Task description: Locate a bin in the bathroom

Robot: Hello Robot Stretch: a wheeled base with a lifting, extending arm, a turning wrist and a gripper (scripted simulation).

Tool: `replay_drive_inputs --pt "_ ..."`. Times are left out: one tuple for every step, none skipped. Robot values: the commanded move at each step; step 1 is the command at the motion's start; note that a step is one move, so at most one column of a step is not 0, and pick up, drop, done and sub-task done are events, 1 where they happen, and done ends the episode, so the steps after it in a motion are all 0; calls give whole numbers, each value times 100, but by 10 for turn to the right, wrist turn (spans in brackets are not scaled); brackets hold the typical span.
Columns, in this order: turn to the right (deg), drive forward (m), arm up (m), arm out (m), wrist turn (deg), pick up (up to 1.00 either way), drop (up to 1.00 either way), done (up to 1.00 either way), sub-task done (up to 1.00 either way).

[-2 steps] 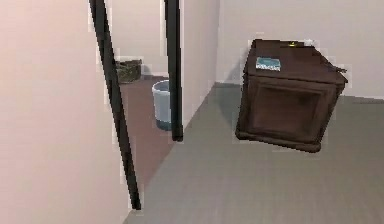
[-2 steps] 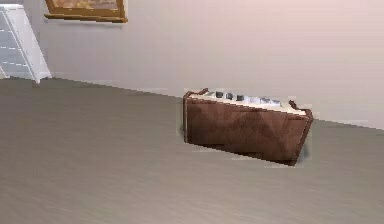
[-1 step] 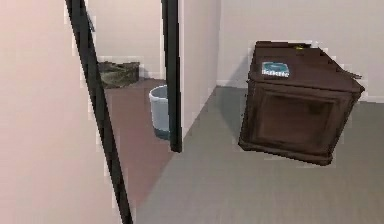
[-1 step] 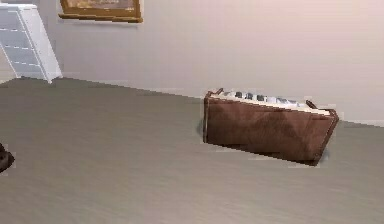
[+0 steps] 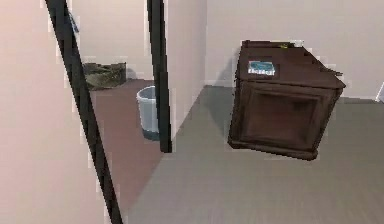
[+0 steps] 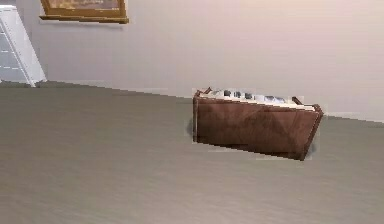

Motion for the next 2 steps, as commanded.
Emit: replay_drive_inputs --pt "0 100 0 0 0 0 0 0 0" --pt "60 0 0 0 0 0 0 0 0"
